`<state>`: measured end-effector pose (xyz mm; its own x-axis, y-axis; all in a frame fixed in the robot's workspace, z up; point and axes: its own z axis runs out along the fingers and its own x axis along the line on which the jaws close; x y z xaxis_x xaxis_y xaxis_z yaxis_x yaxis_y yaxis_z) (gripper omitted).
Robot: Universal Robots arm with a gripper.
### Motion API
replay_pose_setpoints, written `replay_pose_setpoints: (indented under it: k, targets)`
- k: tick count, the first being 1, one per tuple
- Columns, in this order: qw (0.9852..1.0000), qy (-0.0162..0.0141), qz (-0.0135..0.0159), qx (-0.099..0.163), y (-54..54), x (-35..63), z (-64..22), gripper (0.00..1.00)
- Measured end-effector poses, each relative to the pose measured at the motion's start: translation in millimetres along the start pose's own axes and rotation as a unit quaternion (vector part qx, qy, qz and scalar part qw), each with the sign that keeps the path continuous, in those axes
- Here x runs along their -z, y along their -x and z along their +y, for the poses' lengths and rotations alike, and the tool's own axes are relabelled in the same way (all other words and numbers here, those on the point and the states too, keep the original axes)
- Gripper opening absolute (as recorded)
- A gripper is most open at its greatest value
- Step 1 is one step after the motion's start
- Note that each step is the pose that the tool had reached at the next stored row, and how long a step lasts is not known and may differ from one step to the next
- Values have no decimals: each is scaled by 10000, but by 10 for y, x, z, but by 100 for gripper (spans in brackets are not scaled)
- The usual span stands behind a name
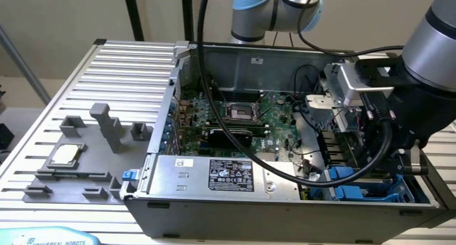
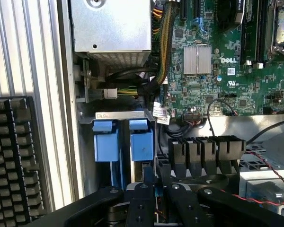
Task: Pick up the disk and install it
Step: 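Insert the second disk wire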
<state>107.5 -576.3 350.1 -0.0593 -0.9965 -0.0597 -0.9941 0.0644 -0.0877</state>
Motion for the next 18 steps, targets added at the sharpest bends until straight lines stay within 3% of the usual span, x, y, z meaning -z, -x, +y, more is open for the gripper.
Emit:
replay_pose_setpoints:
  k: [13, 18]
  targets:
    - [10000, -9, 11, 6, -42, -72, -39, 16]
    - [10000, -38, 5, 52, -30, -85, -53, 16]
